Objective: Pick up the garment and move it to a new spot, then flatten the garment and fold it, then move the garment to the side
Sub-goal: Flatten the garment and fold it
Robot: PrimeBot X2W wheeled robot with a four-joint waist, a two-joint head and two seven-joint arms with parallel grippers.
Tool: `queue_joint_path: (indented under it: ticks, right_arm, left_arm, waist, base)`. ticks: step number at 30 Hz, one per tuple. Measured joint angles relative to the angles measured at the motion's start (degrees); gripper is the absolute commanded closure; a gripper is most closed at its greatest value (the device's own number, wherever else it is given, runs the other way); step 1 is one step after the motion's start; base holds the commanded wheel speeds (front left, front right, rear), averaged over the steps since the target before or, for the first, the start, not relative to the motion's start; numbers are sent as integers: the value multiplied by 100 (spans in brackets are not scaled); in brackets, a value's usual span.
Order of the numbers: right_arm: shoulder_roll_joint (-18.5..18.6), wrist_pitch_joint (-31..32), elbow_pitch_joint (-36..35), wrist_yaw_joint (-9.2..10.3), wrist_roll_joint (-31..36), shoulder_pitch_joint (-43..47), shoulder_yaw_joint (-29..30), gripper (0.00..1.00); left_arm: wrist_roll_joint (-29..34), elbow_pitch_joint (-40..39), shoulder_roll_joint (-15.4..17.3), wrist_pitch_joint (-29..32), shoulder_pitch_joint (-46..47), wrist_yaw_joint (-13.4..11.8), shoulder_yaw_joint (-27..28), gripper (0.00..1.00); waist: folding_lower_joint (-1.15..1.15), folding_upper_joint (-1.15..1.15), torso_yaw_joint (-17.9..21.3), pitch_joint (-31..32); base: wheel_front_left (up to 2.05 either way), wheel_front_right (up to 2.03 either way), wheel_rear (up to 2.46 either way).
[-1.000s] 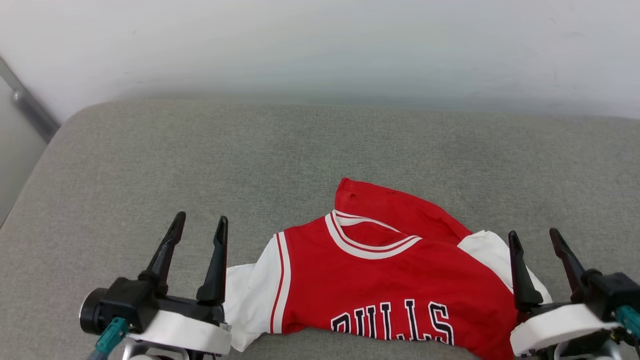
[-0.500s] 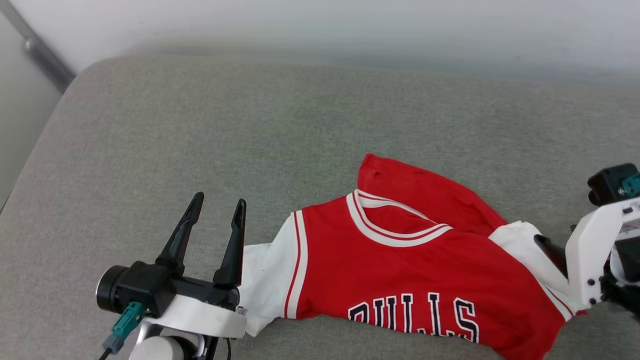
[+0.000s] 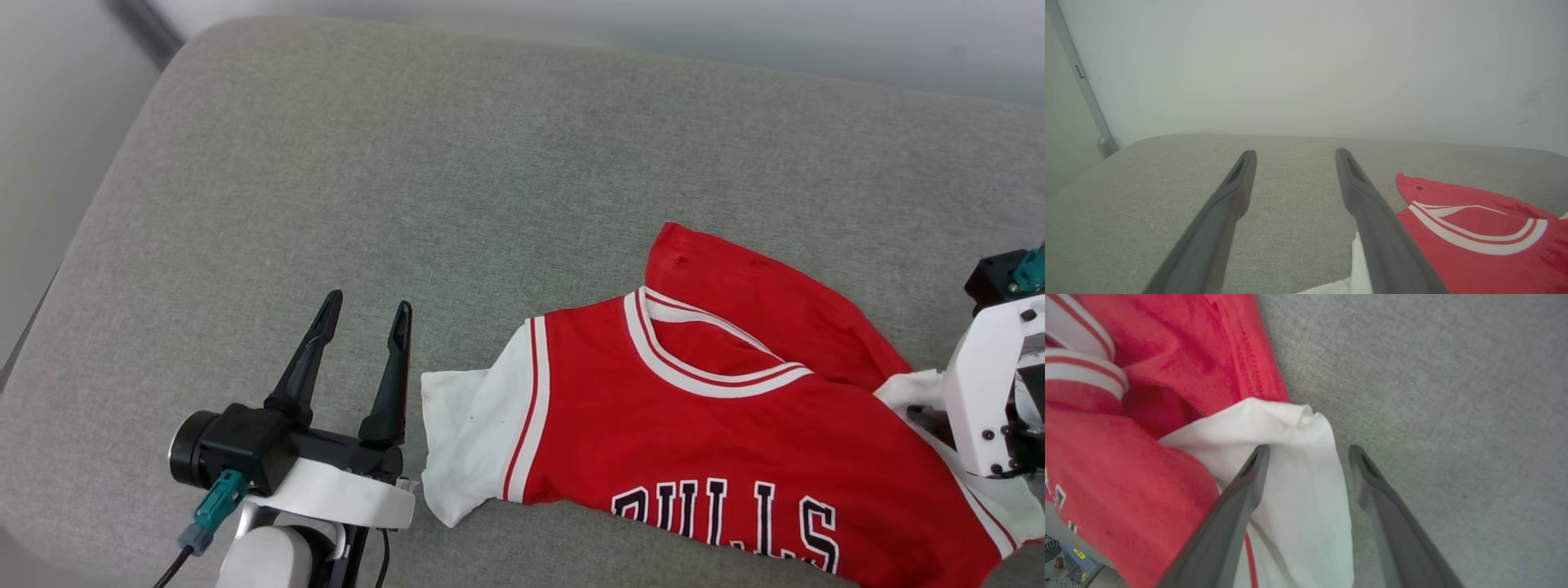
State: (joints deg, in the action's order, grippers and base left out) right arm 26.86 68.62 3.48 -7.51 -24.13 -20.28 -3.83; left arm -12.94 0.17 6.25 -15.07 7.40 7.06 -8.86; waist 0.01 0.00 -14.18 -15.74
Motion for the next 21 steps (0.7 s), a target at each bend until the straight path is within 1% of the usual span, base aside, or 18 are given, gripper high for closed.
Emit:
queue_joint_path:
  ticks: [4,5,6,7,10,15,19,21]
  right_arm:
    - [-31,-60,132,0,-1,65,-49,0]
    - [-30,-91,147,0,0,66,-59,29]
    - [-30,-122,165,0,-1,66,-66,67]
    - [-34,-159,183,0,-5,66,-76,100]
    - [-41,-214,211,0,-73,87,-140,100]
    - [35,-548,64,0,-131,87,-147,100]
    - [118,-838,-234,0,-160,90,65,100]
    - [155,-1040,-547,0,-200,181,314,100]
  left_arm:
    - [23,25,-32,0,6,20,23,0]
    - [27,27,-38,0,8,26,27,0]
    - [29,30,-46,0,9,26,34,0]
    - [38,37,-47,0,9,27,43,0]
    - [64,64,-55,0,9,29,73,0]
    - [68,112,-54,0,12,34,82,0]
    - [65,133,-35,0,-27,34,98,0]
    - [58,132,-26,0,-116,34,126,0]
  waist:
    - [0,0,-58,-51]
    - [0,0,-59,-52]
    - [0,0,-56,-51]
    - [0,0,-47,-47]
    - [0,0,7,-25]
    - [0,0,130,67]
    - [0,0,253,212]
    - [0,0,359,339]
  base:
    - [0,0,0]
    - [0,0,0]
    - [0,0,0]
    - [0,0,0]
    - [0,0,0]
    - [0,0,0]
    - [0,0,0]
    - [0,0,0]
